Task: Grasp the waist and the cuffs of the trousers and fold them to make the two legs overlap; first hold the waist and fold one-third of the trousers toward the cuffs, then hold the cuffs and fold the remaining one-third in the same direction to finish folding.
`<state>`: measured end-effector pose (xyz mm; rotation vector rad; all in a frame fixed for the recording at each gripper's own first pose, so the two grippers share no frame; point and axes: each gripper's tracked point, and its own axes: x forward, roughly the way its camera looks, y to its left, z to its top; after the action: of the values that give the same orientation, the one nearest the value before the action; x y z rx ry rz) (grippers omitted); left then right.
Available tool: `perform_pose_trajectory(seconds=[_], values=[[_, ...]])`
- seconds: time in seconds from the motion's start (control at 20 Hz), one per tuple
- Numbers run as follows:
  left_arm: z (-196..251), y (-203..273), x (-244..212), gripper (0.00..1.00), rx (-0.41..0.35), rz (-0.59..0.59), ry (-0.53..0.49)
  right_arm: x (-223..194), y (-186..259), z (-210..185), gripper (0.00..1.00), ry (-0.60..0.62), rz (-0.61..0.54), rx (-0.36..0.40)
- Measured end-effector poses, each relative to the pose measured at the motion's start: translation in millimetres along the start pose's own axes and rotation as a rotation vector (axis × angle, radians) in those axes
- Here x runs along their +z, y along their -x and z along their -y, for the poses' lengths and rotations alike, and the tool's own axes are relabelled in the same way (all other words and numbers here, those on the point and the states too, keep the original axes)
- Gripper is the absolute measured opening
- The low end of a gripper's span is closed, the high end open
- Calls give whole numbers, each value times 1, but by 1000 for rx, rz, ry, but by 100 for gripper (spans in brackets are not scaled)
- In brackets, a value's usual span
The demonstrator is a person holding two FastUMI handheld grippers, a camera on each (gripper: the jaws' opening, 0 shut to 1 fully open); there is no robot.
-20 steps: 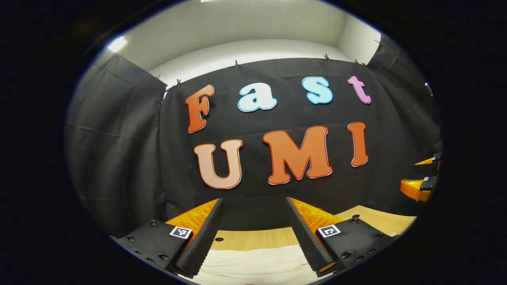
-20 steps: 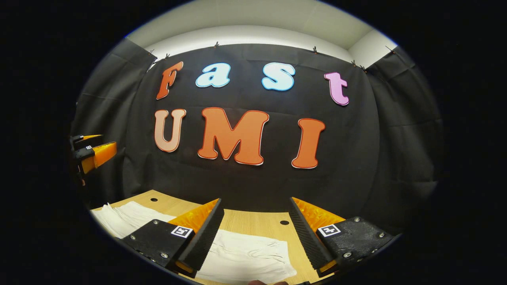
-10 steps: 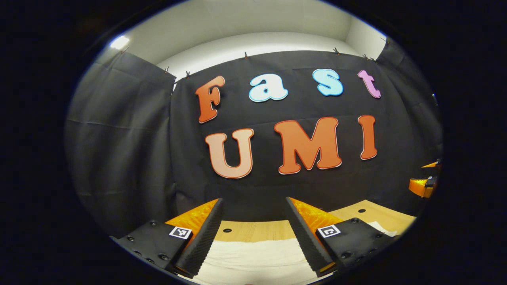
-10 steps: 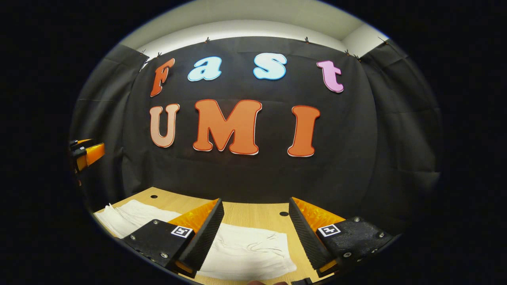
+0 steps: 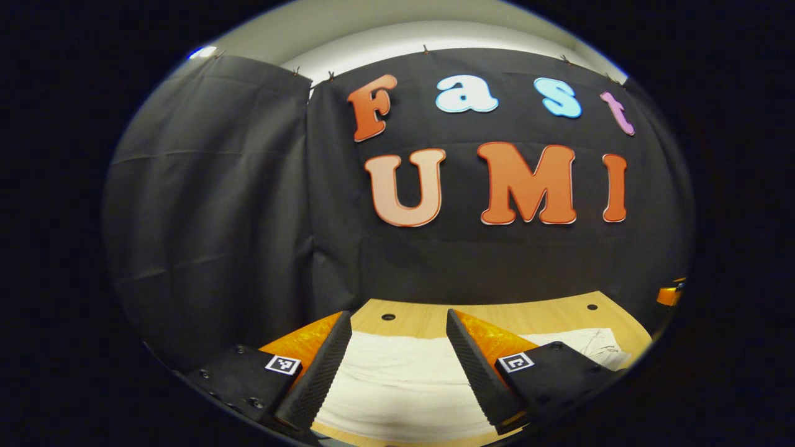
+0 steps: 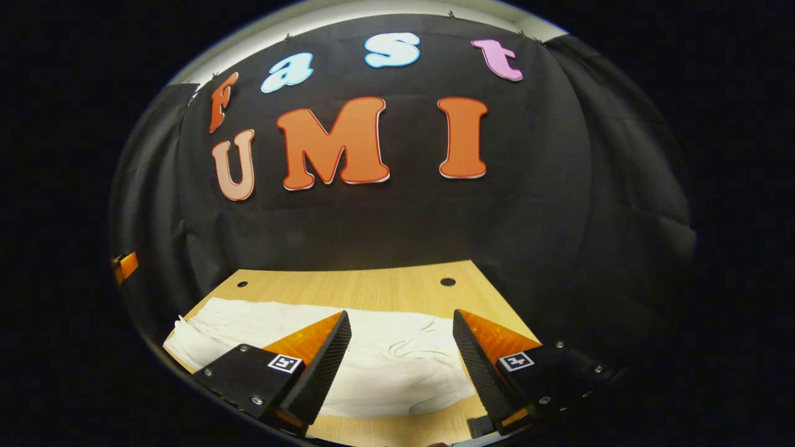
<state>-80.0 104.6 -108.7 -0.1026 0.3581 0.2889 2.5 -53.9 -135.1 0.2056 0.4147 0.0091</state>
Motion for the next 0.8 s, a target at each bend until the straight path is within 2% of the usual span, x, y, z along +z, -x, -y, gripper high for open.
perform_pose_trajectory(seconds=[0.25,0.4,0.65,0.8], values=[[-42,-28,-53,100,41,-160,61,-38,-21,4,98,-82,-166,-27],[-65,-44,-90,98,49,-272,154,-60,-31,5,97,-148,-269,-39],[-86,-62,-170,98,91,-547,293,-102,-41,15,94,-257,-421,-91],[-84,-62,-212,98,126,-688,394,-126,-47,27,94,-306,-493,-131]])
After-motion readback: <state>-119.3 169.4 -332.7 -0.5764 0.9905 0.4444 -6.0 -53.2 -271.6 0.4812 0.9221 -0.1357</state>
